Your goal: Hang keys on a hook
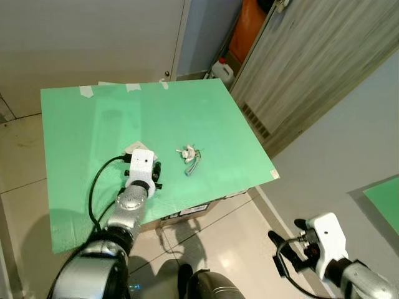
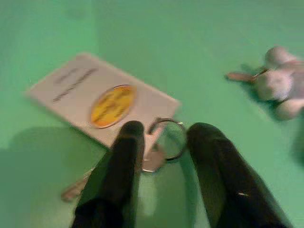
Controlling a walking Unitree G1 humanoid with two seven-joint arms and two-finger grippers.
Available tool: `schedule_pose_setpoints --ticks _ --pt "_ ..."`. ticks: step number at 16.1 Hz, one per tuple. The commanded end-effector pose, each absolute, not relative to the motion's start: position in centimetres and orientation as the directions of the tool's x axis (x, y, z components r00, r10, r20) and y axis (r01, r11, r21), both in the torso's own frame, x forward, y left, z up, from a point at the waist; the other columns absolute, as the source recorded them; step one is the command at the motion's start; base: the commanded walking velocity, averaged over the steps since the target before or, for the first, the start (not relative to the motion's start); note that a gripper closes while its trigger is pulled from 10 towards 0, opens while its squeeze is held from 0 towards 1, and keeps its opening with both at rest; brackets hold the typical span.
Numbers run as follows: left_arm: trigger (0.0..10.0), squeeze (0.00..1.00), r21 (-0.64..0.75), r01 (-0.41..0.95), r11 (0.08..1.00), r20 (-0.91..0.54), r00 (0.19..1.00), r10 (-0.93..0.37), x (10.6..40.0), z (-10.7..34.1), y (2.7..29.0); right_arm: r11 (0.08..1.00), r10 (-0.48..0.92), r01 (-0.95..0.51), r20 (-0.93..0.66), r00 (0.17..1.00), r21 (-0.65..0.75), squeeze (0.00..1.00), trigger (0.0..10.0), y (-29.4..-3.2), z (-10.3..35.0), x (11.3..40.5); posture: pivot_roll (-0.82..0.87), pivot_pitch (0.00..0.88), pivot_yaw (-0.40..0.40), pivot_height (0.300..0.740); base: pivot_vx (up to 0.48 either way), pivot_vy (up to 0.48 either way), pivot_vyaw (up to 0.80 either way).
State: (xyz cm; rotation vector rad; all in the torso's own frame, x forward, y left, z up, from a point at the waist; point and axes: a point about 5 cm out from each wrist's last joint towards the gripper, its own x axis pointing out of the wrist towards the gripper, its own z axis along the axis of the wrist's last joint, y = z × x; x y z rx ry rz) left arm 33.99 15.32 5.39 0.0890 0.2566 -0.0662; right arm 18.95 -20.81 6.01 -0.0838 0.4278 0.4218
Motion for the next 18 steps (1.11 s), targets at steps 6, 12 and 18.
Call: schedule_pose_setpoints --ticks 6,12,18 --pt "0.0 0.0 0.016 0.153 0.988 -0.113 0.982 -0.15 33.3 7.1 12.8 0.922 0.371 -0.386 -0.306 0.877 0.013 0.0 10.0 -20.3 7.5 21.7 -0.11 0.141 -0.167 0.74 0.0 0.0 0.0" --pt "10.0 1.0 0.096 0.149 0.984 -0.01 0.989 -0.149 33.4 9.7 13.1 0.913 0.403 -0.409 -0.177 0.898 0.003 0.0 10.0 -16.4 9.3 26.2 -0.02 0.032 -0.131 0.74 0.0 0.0 0.0" --pt "10.0 1.0 0.103 0.033 0.994 0.072 0.997 -0.041 30.5 12.7 14.7 0.904 0.428 -0.425 -0.125 0.895 0.05 0.0 10.0 -13.5 9.6 29.1 0.08 0.005 -0.124 0.74 0.0 0.0 0.0"
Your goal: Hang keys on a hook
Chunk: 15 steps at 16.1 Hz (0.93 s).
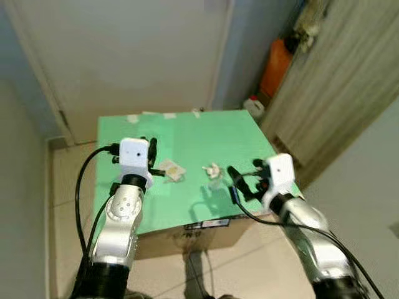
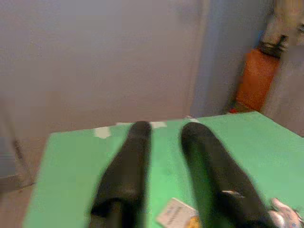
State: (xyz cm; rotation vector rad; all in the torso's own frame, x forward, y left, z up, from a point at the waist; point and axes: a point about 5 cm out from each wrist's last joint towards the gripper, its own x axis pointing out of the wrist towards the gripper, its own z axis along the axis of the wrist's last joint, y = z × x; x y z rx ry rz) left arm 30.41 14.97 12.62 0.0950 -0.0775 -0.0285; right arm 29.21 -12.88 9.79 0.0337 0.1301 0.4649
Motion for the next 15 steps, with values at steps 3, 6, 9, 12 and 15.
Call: schedule_pose_setpoints --ticks 3,6,9,12,15 --pt "10.0 1.0 -0.021 -0.08 0.997 0.036 0.996 0.08 28.6 12.6 15.9 0.895 0.446 -0.442 -0.116 0.888 0.056 0.0 10.0 -12.8 9.5 29.8 0.11 0.002 -0.142 0.74 0.0 0.0 0.0" --pt "10.0 1.0 -0.005 -0.103 0.995 -0.013 0.995 0.103 28.1 12.0 16.1 0.895 0.446 -0.442 -0.113 0.888 0.059 0.0 10.0 -12.7 9.3 30.3 0.11 0.005 -0.147 0.74 0.0 0.0 0.0" --pt "10.0 1.0 0.02 -0.062 0.998 -0.029 0.998 0.062 28.3 12.1 15.4 0.896 0.445 -0.442 -0.107 0.889 0.055 0.0 10.0 -12.7 9.3 30.2 0.09 0.007 -0.134 0.74 0.0 0.0 0.0" --pt "10.0 1.0 0.045 -0.07 0.997 -0.051 0.996 0.072 28.7 12.0 15.9 0.904 0.427 -0.423 -0.098 0.899 0.056 0.0 10.0 -13.0 9.0 30.0 0.08 0.009 -0.117 0.74 0.0 0.0 0.0" --pt "10.0 0.0 0.052 -0.054 0.997 -0.058 0.997 0.057 29.0 12.2 15.8 0.908 0.418 -0.415 -0.097 0.903 0.057 0.0 10.0 -13.0 8.9 29.8 0.06 0.014 -0.1 0.74 0.1 -0.124 0.0"
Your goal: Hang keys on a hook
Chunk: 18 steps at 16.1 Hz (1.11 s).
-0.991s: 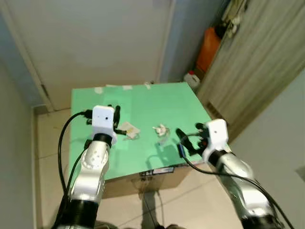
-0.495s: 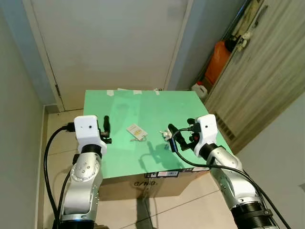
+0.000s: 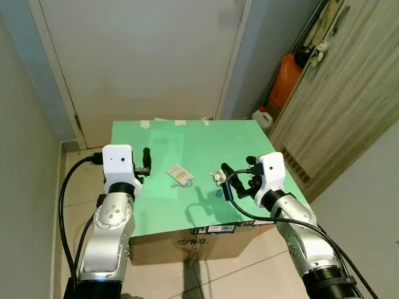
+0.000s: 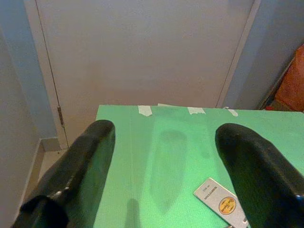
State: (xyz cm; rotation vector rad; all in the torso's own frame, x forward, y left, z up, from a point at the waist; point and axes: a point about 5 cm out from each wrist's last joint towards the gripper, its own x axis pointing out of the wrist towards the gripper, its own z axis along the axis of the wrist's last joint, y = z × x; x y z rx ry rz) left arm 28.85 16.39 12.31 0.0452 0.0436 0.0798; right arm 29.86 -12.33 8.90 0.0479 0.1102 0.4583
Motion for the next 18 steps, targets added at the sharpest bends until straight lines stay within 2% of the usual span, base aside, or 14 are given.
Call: schedule_pose_setpoints --ticks 1,4,9,11,16,18 --pt "10.0 0.0 0.05 -0.051 0.997 -0.055 0.997 0.054 29.1 12.2 15.7 0.909 0.416 -0.413 -0.097 0.904 0.056 0.0 10.0 -13.1 8.8 29.7 0.06 0.015 -0.098 0.74 0.285 -0.382 0.0" --pt "10.0 0.0 0.05 -0.019 0.999 -0.059 0.998 0.022 29.1 12.2 15.1 0.911 0.412 -0.409 -0.099 0.906 0.055 0.0 10.0 -13.2 8.6 29.5 0.06 0.016 -0.094 0.74 0.296 -0.374 0.0" --pt "10.0 0.0 0.064 -0.051 0.997 -0.066 0.996 0.055 29.2 12.0 15.5 0.906 0.423 -0.421 -0.105 0.9 0.041 0.0 10.0 -13.1 8.4 29.3 0.06 0.009 -0.101 0.74 0.366 -0.304 0.0" --pt "10.0 0.0 0.05 -0.062 0.997 -0.084 0.994 0.066 29.0 11.7 15.6 0.904 0.428 -0.427 -0.111 0.897 0.035 0.0 10.0 -13.2 8.3 29.2 0.06 0.01 -0.106 0.74 0.0 0.0 0.0" --pt "10.0 0.0 0.177 -0.109 0.978 -0.134 0.982 0.134 30.3 10.0 17.4 0.904 0.427 -0.427 -0.128 0.895 0.023 0.0 10.0 -13.7 8.2 28.7 0.03 0.031 -0.114 0.74 0.0 0.0 0.0" --pt "10.0 0.0 0.154 -0.144 0.978 -0.158 0.973 0.168 30.7 9.5 18.2 0.91 0.412 -0.414 -0.137 0.901 0.011 0.0 10.0 -14.5 8.2 28.3 0.01 0.037 -0.117 0.74 0.0 0.0 0.0"
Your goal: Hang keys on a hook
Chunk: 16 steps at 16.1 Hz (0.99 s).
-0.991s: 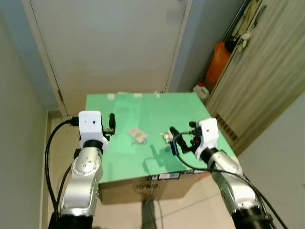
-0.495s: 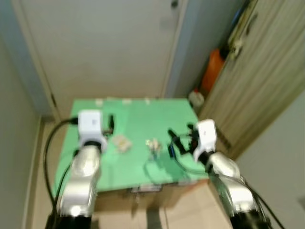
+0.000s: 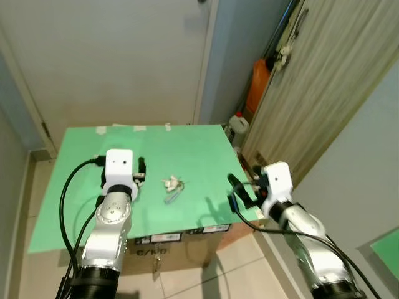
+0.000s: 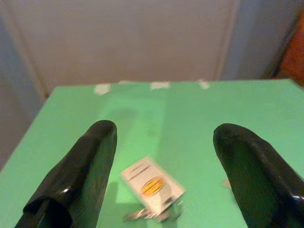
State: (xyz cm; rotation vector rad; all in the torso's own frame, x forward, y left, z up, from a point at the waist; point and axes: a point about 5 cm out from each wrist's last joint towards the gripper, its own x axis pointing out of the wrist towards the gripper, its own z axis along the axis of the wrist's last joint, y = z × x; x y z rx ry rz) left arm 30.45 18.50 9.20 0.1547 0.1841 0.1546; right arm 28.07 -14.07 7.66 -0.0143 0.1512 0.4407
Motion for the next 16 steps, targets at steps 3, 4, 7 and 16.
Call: schedule_pose_setpoints --ticks 3,4,7,16 --pt "10.0 0.0 0.192 -0.163 0.968 -0.183 0.963 0.199 31.5 8.9 18.8 0.918 0.391 -0.397 -0.152 0.908 -0.01 0.0 10.0 -15.9 8.3 27.7 -0.02 0.048 -0.119 0.74 0.0 0.0 0.0" --pt "10.0 0.0 0.234 -0.156 0.96 -0.184 0.962 0.201 31.9 8.6 19.0 0.922 0.379 -0.387 -0.163 0.911 -0.021 0.0 10.0 -16.6 8.4 27.3 -0.04 0.052 -0.122 0.74 0.0 0.0 0.0" --pt "0.0 0.0 0.213 -0.17 0.962 -0.176 0.962 0.209 32.4 8.6 19.5 0.925 0.367 -0.378 -0.176 0.914 -0.036 0.0 10.0 -17.3 8.5 26.7 -0.06 0.06 -0.118 0.74 0.0 0.0 0.0" --pt "10.0 0.0 0.148 -0.223 0.963 -0.191 0.949 0.249 32.1 7.4 19.0 0.916 0.384 -0.399 -0.201 0.901 -0.037 0.0 10.0 -17.2 8.8 26.1 -0.06 0.064 -0.122 0.74 0.0 0.0 0.0"
